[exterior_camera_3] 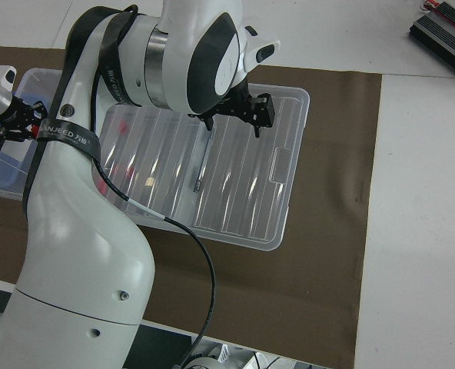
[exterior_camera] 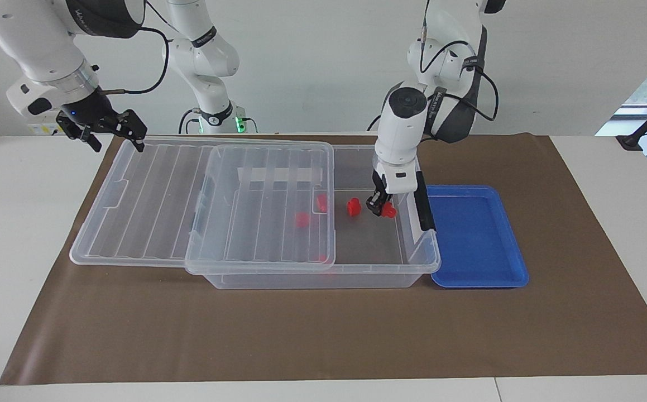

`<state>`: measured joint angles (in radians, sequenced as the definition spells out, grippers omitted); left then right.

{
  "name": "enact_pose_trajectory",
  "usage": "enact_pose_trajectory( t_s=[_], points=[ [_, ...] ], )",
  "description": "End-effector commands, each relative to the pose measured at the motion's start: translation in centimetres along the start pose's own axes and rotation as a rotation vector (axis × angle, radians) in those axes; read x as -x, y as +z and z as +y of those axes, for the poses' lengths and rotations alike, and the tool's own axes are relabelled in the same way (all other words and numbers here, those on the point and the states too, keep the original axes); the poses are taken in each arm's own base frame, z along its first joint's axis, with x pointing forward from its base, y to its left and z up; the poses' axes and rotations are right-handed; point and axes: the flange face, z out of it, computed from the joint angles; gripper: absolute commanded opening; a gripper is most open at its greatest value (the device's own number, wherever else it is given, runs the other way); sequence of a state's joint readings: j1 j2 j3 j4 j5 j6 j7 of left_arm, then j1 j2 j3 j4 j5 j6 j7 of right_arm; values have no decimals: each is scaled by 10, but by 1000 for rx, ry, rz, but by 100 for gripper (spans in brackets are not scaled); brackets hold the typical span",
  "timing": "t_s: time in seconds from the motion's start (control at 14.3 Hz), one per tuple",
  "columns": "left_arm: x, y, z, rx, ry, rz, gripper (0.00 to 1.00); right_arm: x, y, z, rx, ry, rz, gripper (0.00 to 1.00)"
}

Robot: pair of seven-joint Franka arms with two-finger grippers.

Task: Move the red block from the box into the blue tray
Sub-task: 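Grasp the red block with the left gripper and lift it, then carry the red block over the blue tray and lower it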

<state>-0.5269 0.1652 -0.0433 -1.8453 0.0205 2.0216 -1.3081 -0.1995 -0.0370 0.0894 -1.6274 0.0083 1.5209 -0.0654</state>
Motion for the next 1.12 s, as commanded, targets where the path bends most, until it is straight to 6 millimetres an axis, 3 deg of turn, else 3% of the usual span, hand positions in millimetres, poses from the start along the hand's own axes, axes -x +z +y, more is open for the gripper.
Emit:
enact_pose_trajectory(
  t_s=[0.0, 0.14, 0.28, 0.63, 0.77, 1.05],
  points=[
    [-2, -19, -20, -43, 145, 8, 0, 2, -1, -5, 17, 10, -10, 100],
    [-9, -44, -30, -18, 243, 19, 0, 2, 0, -3, 19, 13, -16, 100],
    [-30, -59, -44, -15, 345, 22, 0, 2, -1, -4, 21, 12, -13, 100],
    [-111, -60, -88, -34, 622, 7, 0, 2, 0, -8, 24, 6, -15, 100],
    [-142, -50, -109, -36, 727, 0, 0, 2, 0, -8, 23, 4, -16, 100],
    [-167, 1, -145, -30, 823, 4, 0, 2, -1, -12, 28, -3, -15, 100]
  ],
)
